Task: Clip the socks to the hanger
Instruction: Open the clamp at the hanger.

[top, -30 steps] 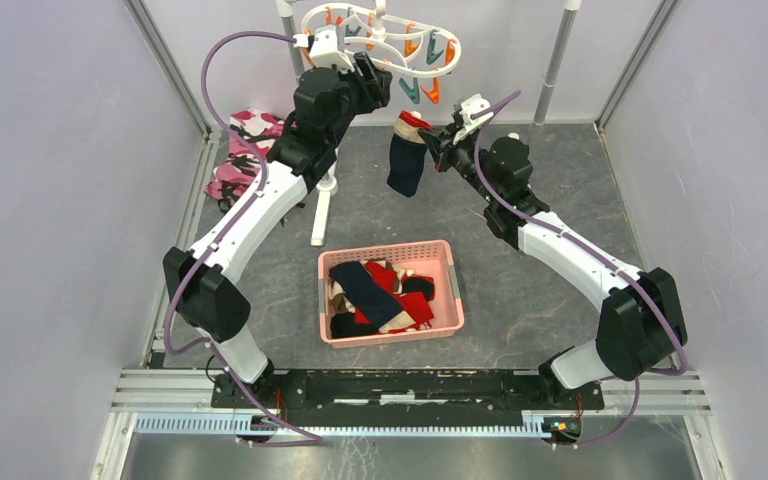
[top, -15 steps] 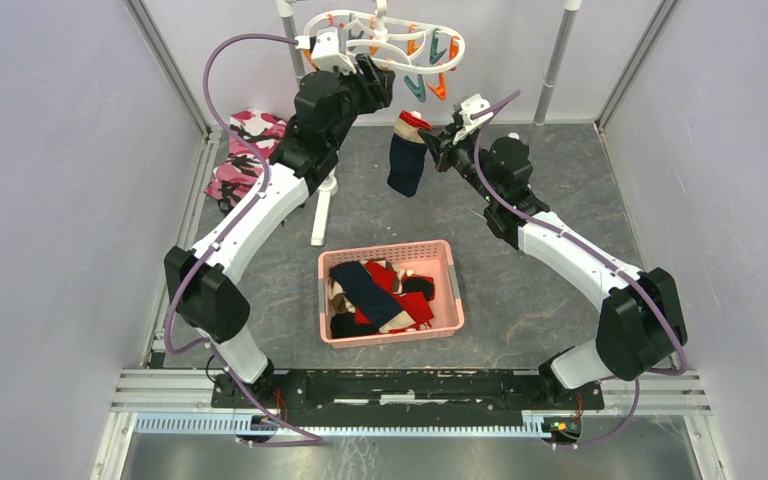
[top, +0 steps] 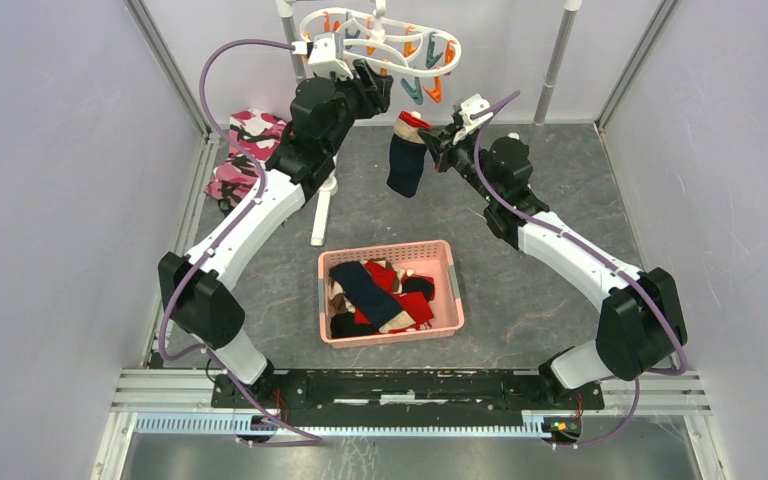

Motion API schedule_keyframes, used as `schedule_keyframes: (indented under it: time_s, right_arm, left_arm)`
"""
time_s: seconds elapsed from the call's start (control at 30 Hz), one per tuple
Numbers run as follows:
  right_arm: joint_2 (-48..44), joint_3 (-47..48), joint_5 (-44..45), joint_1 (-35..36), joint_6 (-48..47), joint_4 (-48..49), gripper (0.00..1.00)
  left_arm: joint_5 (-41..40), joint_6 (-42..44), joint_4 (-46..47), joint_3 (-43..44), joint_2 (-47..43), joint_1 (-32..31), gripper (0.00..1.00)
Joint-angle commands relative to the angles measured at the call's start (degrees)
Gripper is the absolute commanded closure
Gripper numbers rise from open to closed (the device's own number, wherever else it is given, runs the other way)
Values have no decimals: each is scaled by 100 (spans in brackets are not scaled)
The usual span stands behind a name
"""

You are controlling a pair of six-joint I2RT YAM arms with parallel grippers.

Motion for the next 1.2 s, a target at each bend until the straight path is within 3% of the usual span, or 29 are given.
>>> schedule_keyframes:
  time_s: [0.0,1.17]
  right_arm:
    - [16,163,-67,12,-33,332,100]
    - [65,210,-84,10,-31,323,100]
  left_arm:
    - [5,186,286,38,-282,-30,38]
    - [-195,281,109,379,-237,-109,43]
